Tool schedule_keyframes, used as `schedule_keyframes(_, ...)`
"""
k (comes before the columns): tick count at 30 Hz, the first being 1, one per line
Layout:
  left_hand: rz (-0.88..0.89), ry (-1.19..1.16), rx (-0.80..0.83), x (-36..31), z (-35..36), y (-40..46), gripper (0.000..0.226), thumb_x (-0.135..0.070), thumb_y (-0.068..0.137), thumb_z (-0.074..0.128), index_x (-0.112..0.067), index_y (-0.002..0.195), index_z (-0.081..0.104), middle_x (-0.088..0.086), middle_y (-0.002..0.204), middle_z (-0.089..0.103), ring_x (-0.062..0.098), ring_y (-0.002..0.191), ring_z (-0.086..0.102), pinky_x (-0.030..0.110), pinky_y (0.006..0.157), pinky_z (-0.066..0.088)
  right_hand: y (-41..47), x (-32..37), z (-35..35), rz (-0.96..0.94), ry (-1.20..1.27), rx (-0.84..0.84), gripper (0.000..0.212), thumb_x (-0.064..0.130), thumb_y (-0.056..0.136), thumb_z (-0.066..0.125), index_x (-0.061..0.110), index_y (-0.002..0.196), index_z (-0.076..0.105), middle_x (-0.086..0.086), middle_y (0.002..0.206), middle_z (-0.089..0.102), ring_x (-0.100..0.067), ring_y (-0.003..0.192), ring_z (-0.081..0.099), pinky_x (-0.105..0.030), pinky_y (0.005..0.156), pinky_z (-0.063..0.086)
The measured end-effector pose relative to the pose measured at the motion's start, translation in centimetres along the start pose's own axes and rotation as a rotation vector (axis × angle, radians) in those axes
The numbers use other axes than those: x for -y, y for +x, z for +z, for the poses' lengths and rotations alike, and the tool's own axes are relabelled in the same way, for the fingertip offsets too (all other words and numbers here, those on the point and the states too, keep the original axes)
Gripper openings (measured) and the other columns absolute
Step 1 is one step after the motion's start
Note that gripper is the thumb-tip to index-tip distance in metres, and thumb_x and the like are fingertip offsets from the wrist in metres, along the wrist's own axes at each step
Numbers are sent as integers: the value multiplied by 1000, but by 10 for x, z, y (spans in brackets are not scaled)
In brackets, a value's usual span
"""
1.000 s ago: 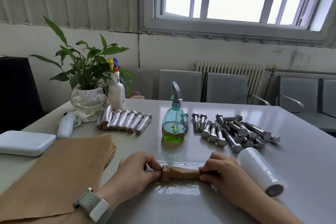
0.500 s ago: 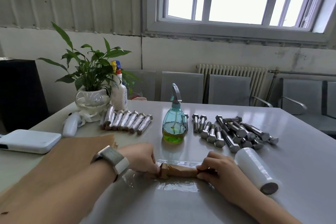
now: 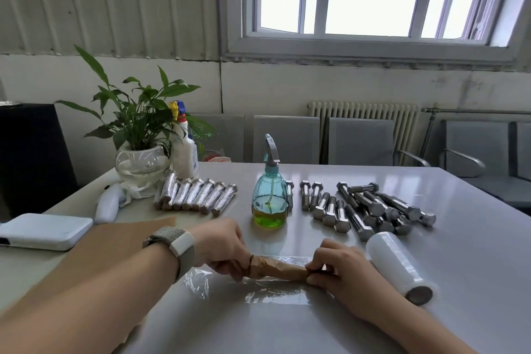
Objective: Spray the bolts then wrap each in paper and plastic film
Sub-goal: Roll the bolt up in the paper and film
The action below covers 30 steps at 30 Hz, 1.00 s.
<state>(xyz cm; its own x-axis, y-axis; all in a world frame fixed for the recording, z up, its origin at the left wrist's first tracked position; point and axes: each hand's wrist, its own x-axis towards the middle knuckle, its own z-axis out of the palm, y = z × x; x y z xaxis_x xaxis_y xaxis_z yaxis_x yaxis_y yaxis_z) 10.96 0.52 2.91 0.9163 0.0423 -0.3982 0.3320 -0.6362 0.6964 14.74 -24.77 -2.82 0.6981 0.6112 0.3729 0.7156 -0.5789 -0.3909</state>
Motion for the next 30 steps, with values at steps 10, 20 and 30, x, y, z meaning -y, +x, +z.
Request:
schedule_keyframes(10, -5, -312, -118, 12, 12, -4, 32, 6, 78, 67, -7, 103, 54, 8, 59, 68, 22, 54, 69, 19, 40, 44, 1, -1, 1, -19, -13, 19, 9, 30, 82, 77, 25, 86, 70, 25, 84, 49, 13, 74, 44, -21, 75, 37)
schedule_keyframes(20, 48, -53, -160, 2, 17, -2, 31, -12, 86, 73, -16, 107, 51, 9, 72, 69, 20, 51, 68, 22, 42, 48, 2, 0, 1, -13, -24, 36, 8, 30, 84, 75, 25, 87, 70, 22, 89, 54, 14, 77, 42, -30, 83, 42)
schedule_keyframes(30, -46, -329, -103, 1, 8, -10, 17, -12, 95, 58, 4, 100, 57, 15, 64, 68, 28, 52, 69, 31, 48, 58, 2, 1, 0, -24, -5, 16, 8, 27, 83, 77, 23, 88, 73, 25, 83, 51, 14, 75, 46, -20, 77, 39)
